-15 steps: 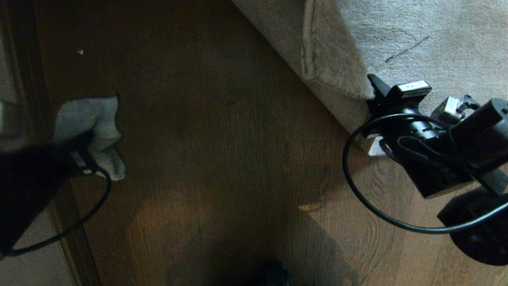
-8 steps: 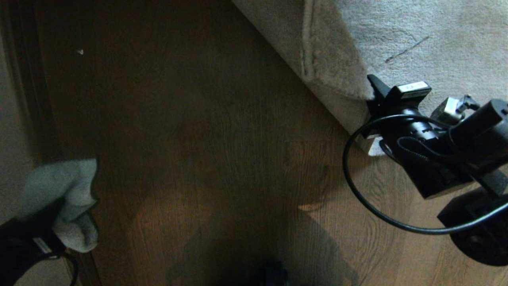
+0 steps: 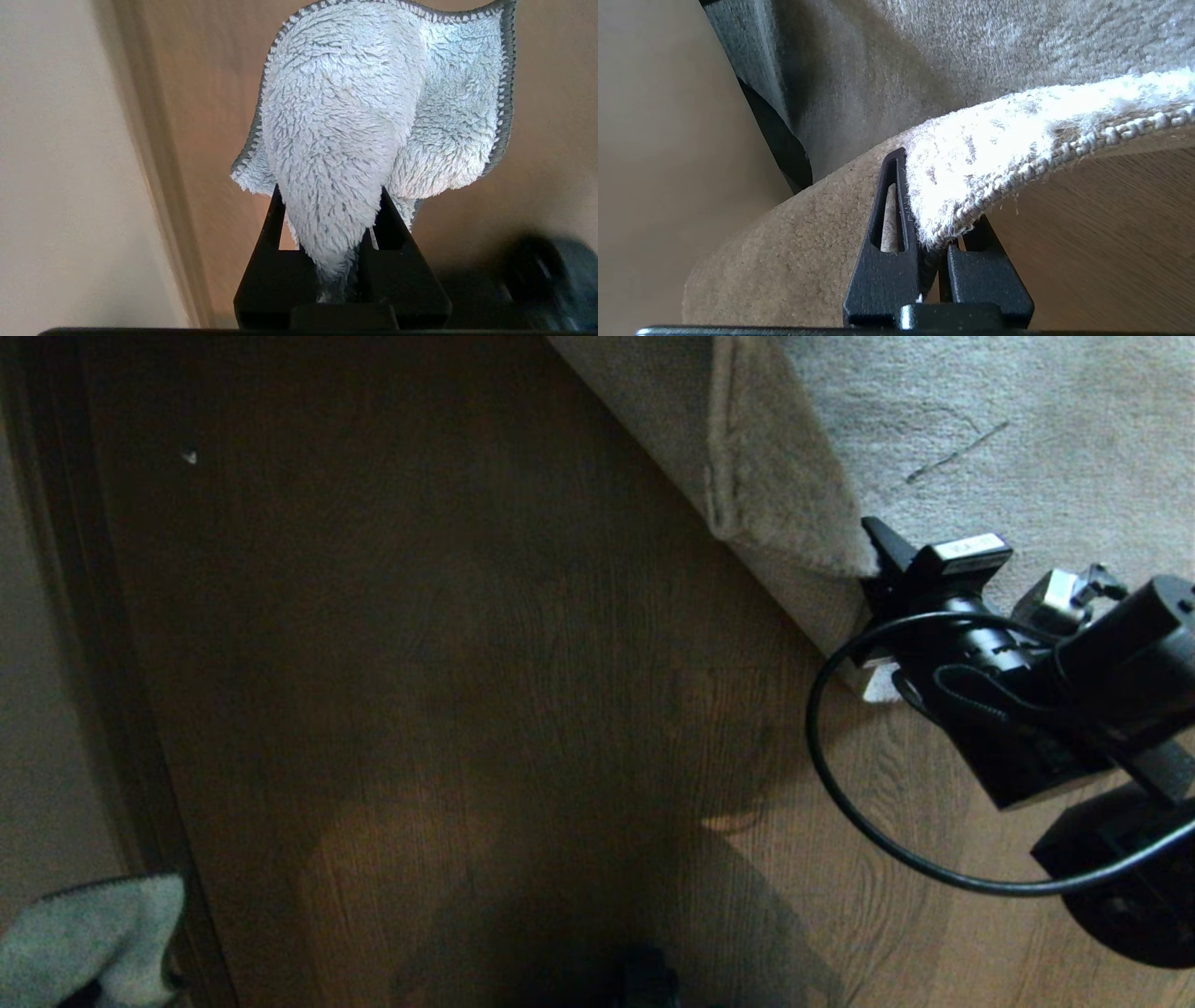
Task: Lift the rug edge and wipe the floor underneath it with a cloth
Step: Lay down the carpet
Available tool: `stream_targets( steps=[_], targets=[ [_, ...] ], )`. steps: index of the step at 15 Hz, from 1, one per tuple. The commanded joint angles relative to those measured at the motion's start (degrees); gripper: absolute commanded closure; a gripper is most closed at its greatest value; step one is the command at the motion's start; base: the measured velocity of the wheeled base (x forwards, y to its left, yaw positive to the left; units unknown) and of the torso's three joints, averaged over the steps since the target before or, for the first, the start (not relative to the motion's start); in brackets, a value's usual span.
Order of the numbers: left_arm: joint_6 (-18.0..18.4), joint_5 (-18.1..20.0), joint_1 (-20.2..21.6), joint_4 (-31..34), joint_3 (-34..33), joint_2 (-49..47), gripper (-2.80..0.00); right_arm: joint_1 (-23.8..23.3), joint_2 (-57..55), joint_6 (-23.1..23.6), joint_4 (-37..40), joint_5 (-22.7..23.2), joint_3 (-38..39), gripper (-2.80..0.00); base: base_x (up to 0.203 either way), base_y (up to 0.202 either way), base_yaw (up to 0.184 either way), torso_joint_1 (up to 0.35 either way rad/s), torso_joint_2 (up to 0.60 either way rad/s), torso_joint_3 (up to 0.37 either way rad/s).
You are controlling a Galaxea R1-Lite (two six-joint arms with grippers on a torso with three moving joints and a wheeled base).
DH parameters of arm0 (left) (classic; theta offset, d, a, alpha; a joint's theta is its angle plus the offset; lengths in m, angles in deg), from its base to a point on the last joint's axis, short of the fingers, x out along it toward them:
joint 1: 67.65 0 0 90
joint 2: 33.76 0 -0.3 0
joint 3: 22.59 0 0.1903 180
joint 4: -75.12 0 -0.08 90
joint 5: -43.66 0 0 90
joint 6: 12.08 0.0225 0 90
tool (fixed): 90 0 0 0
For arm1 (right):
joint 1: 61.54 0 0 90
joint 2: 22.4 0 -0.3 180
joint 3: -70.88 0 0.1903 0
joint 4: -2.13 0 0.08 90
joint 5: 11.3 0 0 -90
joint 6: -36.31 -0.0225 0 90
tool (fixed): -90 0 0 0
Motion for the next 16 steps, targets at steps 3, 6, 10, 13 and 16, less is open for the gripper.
stream_targets(
  steps=[3, 6, 10, 13, 16],
  targets=[
    [-2.7, 9.5, -1.0, 13.2, -0.3, 6.3, 0.00, 0.0, -0.2, -0.4, -2.6, -0.2, 0.3, 0.00, 0.000, 0.000, 0.000, 0.000, 0.00, 0.000],
    [-3.7, 7.9, -0.9, 13.3, -0.4, 6.3, 0.00, 0.0, -0.8, -0.3, -2.6, -0.2, 0.4, 0.00, 0.000, 0.000, 0.000, 0.000, 0.00, 0.000],
    [-3.8, 7.9, -0.9, 13.3, -0.4, 6.3, 0.00, 0.0, -1.0, -0.4, -2.6, 0.6, 0.2, 0.00, 0.000, 0.000, 0.000, 0.000, 0.00, 0.000],
    [-3.8, 7.9, -0.9, 13.3, -0.4, 6.3, 0.00, 0.0, -1.5, -0.4, -2.6, 1.0, -0.2, 0.00, 0.000, 0.000, 0.000, 0.000, 0.00, 0.000],
    [-3.8, 7.9, -0.9, 13.3, -0.4, 6.3, 0.00, 0.1, -2.4, -0.3, -2.6, 1.0, -0.4, 0.00, 0.000, 0.000, 0.000, 0.000, 0.00, 0.000]
  ],
)
